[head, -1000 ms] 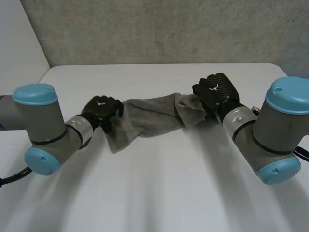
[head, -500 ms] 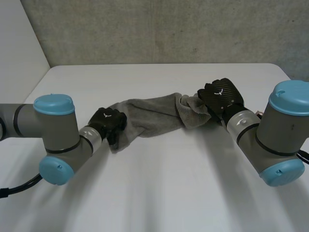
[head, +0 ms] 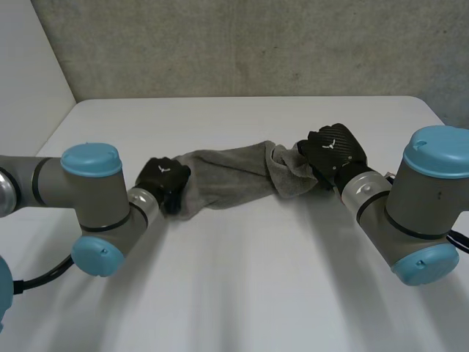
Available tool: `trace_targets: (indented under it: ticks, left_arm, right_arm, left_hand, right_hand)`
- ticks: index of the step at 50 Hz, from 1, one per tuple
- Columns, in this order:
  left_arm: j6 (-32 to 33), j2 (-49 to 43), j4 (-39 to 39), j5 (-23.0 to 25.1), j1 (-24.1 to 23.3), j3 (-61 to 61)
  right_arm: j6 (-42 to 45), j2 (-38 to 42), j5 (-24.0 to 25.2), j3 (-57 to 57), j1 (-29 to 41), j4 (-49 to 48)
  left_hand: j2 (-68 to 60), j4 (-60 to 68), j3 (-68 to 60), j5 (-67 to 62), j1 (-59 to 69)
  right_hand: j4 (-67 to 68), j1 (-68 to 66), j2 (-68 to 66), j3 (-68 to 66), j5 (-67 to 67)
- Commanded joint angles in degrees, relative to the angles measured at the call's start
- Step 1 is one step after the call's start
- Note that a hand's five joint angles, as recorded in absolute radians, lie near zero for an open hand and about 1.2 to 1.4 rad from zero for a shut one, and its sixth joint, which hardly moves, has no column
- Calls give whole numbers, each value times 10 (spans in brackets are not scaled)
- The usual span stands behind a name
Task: Fold the towel.
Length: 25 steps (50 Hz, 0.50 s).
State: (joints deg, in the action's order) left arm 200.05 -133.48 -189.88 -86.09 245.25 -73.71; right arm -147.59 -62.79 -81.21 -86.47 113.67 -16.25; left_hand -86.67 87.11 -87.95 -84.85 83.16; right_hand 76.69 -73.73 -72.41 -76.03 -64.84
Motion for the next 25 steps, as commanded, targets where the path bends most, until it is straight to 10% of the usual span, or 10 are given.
trace_targets:
  ticks: [1,25]
  left_arm:
    - [-7,45,-18,-20,-6,-9]
    - [-118,366,-11,0,65,-42]
  right_arm:
    - [-2,-1,-1,5,-6,3]
    - [-85,-244,71,189,-137,308]
  left_hand:
    - [67,-71,80,149,-32]
    - [67,-71,80,149,-32]
  right_hand:
    - [33,-63,-76,-40,-52]
    - [33,-63,-76,-40,-52]
